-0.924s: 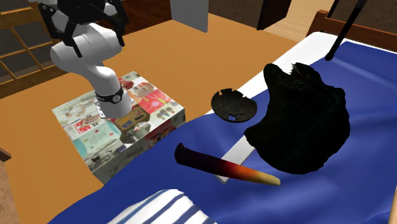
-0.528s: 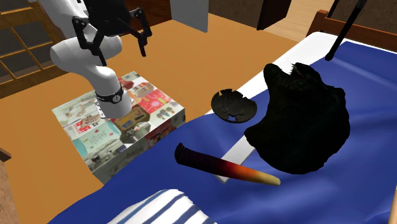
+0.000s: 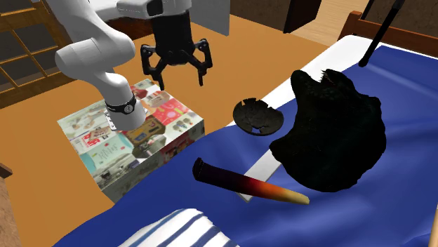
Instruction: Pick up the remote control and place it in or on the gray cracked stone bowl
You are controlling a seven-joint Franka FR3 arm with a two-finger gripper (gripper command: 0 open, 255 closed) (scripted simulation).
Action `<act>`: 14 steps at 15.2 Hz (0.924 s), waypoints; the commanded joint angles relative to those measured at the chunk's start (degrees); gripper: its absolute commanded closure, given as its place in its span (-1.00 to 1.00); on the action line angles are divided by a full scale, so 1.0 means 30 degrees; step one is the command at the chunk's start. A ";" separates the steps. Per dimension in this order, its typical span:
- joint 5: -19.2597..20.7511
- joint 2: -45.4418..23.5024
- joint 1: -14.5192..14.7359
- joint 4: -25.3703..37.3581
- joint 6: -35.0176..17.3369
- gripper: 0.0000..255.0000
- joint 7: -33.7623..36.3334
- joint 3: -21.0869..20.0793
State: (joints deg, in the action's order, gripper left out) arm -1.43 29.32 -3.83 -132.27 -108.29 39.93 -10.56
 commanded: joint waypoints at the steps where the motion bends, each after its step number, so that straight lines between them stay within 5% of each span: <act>1: -0.0095 -0.1278 -0.0260 0.0386 -0.0703 -1.00 0.1833 -0.0671; 14: 0.2025 -1.1575 -0.1027 0.6673 -0.3141 -1.00 1.3192 -0.3047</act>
State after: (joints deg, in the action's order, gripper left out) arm 3.88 -2.79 -6.89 -114.44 -117.72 76.91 -19.71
